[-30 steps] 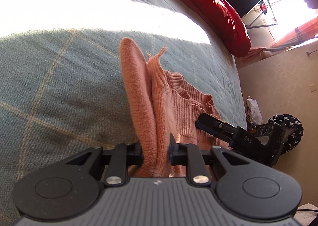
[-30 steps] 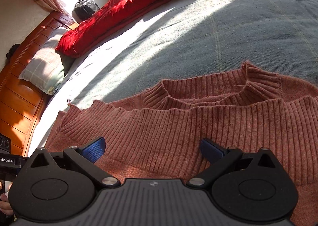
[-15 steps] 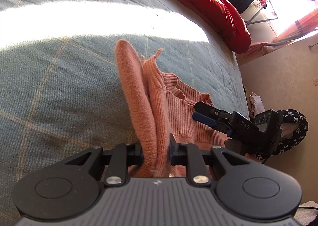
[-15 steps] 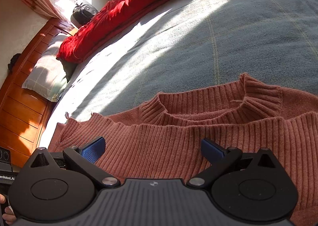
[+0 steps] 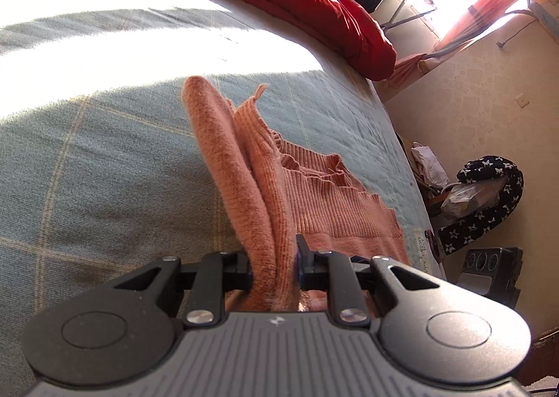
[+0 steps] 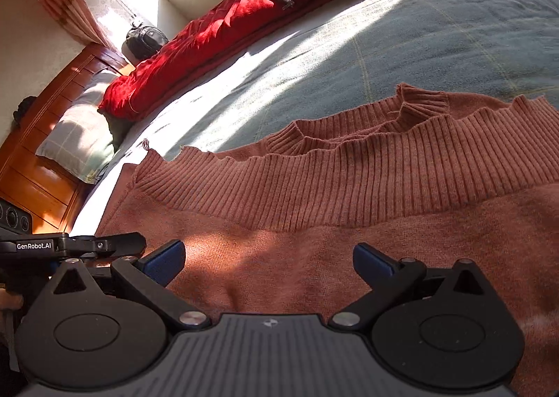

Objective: Fold clothes
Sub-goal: 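Lift the side edge with the left gripper while the right gripper moves over the sweater, then grasp the lifted edge with the right gripper while the left gripper holds it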

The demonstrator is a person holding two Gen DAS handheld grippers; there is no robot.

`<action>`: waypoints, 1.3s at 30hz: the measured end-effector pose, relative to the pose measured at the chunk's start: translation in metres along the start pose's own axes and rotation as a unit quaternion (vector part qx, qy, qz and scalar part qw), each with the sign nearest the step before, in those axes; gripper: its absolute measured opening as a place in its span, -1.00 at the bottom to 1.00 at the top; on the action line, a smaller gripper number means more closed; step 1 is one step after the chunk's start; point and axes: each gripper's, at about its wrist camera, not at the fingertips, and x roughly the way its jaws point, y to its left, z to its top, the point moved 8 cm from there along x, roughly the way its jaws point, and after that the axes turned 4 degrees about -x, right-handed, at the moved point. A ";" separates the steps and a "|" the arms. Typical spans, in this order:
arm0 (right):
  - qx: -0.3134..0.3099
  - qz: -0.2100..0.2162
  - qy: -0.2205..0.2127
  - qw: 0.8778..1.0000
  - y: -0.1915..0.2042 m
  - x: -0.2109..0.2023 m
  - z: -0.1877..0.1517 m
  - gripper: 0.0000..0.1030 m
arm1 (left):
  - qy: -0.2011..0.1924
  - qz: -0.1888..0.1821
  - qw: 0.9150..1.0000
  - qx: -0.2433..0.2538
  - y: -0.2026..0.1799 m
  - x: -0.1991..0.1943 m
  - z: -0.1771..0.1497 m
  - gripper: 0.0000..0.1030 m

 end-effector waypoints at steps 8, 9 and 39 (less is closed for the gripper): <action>-0.053 -0.023 -0.039 0.998 0.016 -0.019 -0.078 1.00 | -0.023 -0.021 0.999 0.033 -0.006 -0.007 -0.005 -0.64; -0.053 -0.020 -0.049 0.997 0.014 -0.023 -0.082 1.00 | -0.025 -0.019 0.999 0.035 -0.010 -0.007 -0.006 -0.64; -0.170 0.053 -0.131 0.975 -0.010 -0.104 -0.041 1.00 | 0.012 0.106 0.991 0.078 -0.125 0.014 -0.012 -0.64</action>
